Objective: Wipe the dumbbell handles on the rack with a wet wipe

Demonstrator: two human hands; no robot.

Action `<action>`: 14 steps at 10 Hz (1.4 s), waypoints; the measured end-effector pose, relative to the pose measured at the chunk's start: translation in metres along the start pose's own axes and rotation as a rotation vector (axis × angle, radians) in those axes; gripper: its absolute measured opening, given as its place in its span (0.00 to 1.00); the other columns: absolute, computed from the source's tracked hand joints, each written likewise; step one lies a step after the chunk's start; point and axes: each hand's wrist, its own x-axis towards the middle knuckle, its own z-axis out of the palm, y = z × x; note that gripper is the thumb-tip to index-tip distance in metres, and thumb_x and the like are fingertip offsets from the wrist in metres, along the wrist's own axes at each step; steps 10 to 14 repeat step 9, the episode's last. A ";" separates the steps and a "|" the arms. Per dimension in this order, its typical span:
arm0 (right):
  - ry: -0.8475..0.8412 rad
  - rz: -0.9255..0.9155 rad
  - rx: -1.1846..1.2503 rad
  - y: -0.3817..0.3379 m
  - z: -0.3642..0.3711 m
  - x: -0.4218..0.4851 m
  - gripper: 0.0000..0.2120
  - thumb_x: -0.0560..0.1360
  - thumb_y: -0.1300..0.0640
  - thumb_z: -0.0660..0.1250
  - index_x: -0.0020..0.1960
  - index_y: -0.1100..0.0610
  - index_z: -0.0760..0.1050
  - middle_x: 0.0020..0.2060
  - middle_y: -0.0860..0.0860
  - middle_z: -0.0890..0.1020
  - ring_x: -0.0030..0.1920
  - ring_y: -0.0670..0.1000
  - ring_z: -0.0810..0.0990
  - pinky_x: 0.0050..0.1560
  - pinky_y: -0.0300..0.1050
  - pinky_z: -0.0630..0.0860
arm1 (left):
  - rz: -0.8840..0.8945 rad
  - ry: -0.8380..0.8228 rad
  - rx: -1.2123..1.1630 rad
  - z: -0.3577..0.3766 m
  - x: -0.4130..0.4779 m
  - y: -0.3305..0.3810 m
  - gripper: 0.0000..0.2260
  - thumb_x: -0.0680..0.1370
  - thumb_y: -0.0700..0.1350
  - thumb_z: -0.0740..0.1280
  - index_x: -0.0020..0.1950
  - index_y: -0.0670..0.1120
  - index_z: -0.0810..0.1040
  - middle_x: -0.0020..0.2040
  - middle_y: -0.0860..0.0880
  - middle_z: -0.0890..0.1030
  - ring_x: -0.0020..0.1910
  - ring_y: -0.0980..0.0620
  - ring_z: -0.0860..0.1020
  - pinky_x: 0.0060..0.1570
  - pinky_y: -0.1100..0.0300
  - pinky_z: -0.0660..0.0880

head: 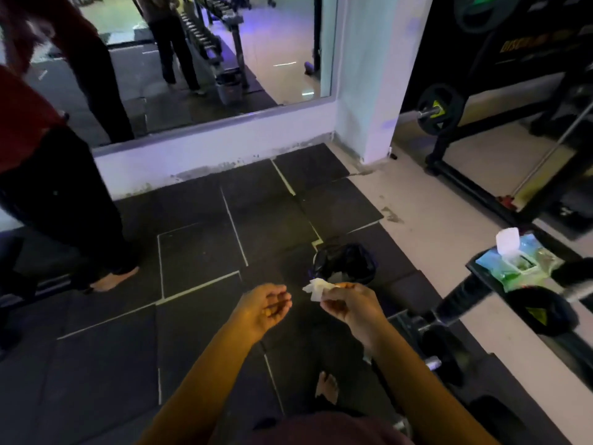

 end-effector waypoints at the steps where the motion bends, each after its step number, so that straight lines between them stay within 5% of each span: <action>1: 0.058 0.013 0.034 -0.038 -0.007 0.058 0.09 0.69 0.74 0.70 0.48 0.70 0.76 0.44 0.64 0.82 0.42 0.57 0.83 0.47 0.48 0.81 | -0.010 -0.025 0.050 0.050 0.054 0.041 0.05 0.78 0.36 0.63 0.46 0.38 0.78 0.42 0.41 0.79 0.41 0.47 0.78 0.40 0.59 0.77; 2: 0.163 0.073 0.094 -0.063 -0.019 0.112 0.15 0.67 0.74 0.72 0.53 0.72 0.76 0.47 0.65 0.82 0.46 0.59 0.82 0.44 0.48 0.81 | -0.051 -0.034 0.074 0.089 0.099 0.071 0.05 0.78 0.37 0.64 0.45 0.38 0.78 0.41 0.42 0.79 0.40 0.48 0.78 0.34 0.61 0.79; 3: 0.205 0.102 0.108 -0.078 -0.031 0.160 0.13 0.69 0.69 0.73 0.53 0.71 0.78 0.47 0.64 0.83 0.45 0.57 0.83 0.37 0.43 0.81 | -0.111 -0.080 0.109 0.117 0.145 0.092 0.05 0.78 0.37 0.64 0.44 0.38 0.78 0.41 0.42 0.79 0.40 0.47 0.78 0.39 0.59 0.77; 6: 0.497 0.238 0.349 -0.126 -0.053 0.304 0.03 0.73 0.72 0.68 0.42 0.68 0.74 0.43 0.62 0.77 0.40 0.56 0.78 0.24 0.43 0.79 | -0.225 -0.195 0.334 0.204 0.296 0.164 0.06 0.79 0.38 0.63 0.44 0.39 0.77 0.41 0.42 0.79 0.40 0.47 0.78 0.43 0.58 0.75; 8: 0.645 0.290 0.423 -0.140 -0.055 0.386 0.16 0.71 0.71 0.71 0.57 0.73 0.74 0.52 0.65 0.78 0.44 0.58 0.80 0.31 0.46 0.79 | -0.267 -0.186 0.508 0.246 0.369 0.191 0.05 0.78 0.38 0.64 0.45 0.40 0.78 0.40 0.43 0.80 0.40 0.48 0.79 0.39 0.59 0.76; 14: 0.674 0.290 0.381 -0.149 -0.056 0.422 0.17 0.71 0.68 0.72 0.57 0.73 0.74 0.53 0.65 0.79 0.49 0.60 0.79 0.31 0.45 0.79 | -0.293 -0.206 0.535 0.264 0.394 0.191 0.04 0.78 0.38 0.65 0.47 0.39 0.79 0.41 0.43 0.80 0.41 0.48 0.79 0.40 0.58 0.76</action>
